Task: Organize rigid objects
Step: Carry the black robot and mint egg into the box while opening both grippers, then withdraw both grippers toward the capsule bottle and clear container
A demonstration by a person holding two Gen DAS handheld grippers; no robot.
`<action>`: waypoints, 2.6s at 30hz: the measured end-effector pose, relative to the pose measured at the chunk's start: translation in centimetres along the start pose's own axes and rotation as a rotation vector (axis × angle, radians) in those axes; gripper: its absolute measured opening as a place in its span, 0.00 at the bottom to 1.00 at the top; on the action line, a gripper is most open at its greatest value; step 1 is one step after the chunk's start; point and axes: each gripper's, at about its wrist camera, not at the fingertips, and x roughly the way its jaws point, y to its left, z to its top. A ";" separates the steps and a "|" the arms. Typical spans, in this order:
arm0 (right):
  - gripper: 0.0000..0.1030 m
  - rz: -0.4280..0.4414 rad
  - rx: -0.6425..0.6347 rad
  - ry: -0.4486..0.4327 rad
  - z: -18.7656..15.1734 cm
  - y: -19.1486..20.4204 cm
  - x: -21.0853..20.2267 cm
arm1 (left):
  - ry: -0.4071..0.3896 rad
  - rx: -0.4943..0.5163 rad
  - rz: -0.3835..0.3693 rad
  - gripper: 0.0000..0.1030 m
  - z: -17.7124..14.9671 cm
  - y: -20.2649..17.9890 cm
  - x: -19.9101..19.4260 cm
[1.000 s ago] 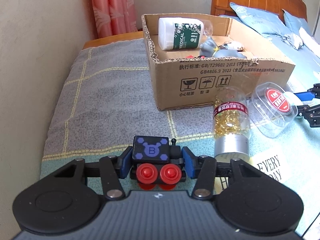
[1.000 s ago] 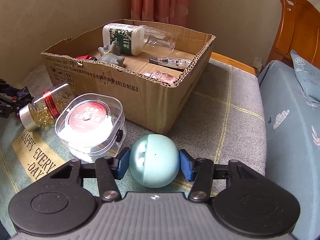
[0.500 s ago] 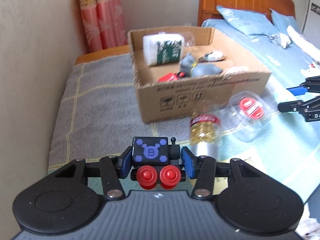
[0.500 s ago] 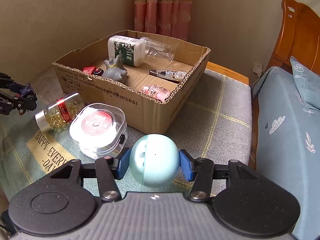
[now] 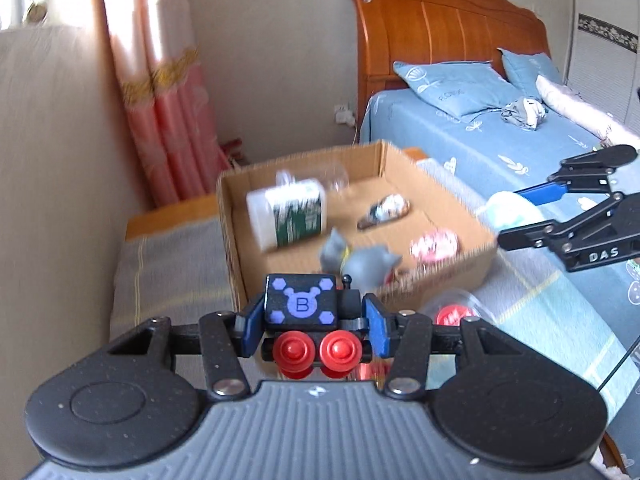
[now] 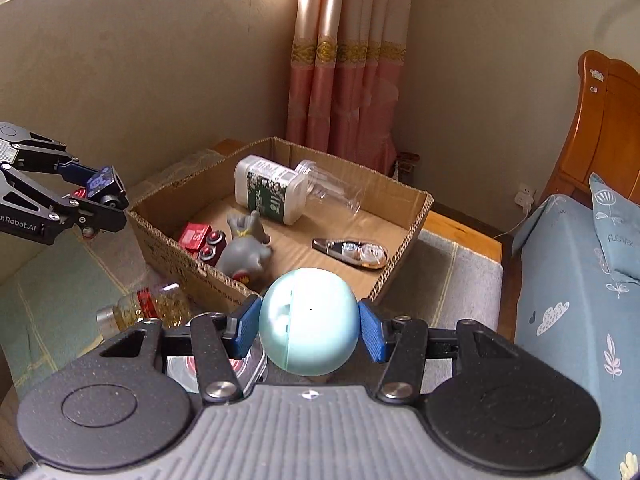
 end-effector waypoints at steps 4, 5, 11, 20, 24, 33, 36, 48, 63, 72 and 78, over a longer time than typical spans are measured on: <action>0.56 0.016 -0.001 0.001 2.2 -0.1 1.6 | -0.005 0.028 0.001 0.48 2.8 0.1 1.1; 0.56 0.019 0.002 0.002 2.6 -0.1 2.1 | -0.006 0.037 0.001 0.48 3.4 0.1 1.3; 0.56 0.033 0.025 0.033 3.9 0.4 5.4 | -0.002 0.076 -0.015 0.48 6.6 -0.4 3.2; 0.65 0.020 0.091 0.047 3.6 0.1 7.8 | 0.035 0.084 -0.037 0.48 9.2 -1.6 6.7; 0.86 -0.003 0.088 0.014 3.0 0.1 6.0 | 0.045 0.111 -0.040 0.49 10.2 -2.7 8.0; 0.91 -0.062 0.102 -0.021 1.2 -0.9 1.5 | 0.105 0.168 -0.085 0.49 13.0 -5.9 13.2; 0.91 -0.073 0.113 -0.030 0.6 -1.1 0.3 | 0.136 0.171 -0.096 0.49 13.2 -6.8 15.1; 0.91 -0.083 0.150 -0.050 -0.5 -2.0 -1.0 | 0.169 0.123 -0.087 0.73 13.3 -7.4 18.9; 1.00 -0.078 0.122 -0.003 -1.0 0.2 -1.0 | 0.069 0.194 -0.084 0.98 12.1 -7.4 11.4; 1.00 -0.110 0.110 0.045 -1.6 2.6 -1.7 | 0.032 0.190 -0.090 0.98 8.7 -6.9 6.2; 1.00 -0.171 0.129 0.090 -2.4 3.8 -2.0 | 0.013 0.145 -0.002 0.98 5.2 -5.8 2.7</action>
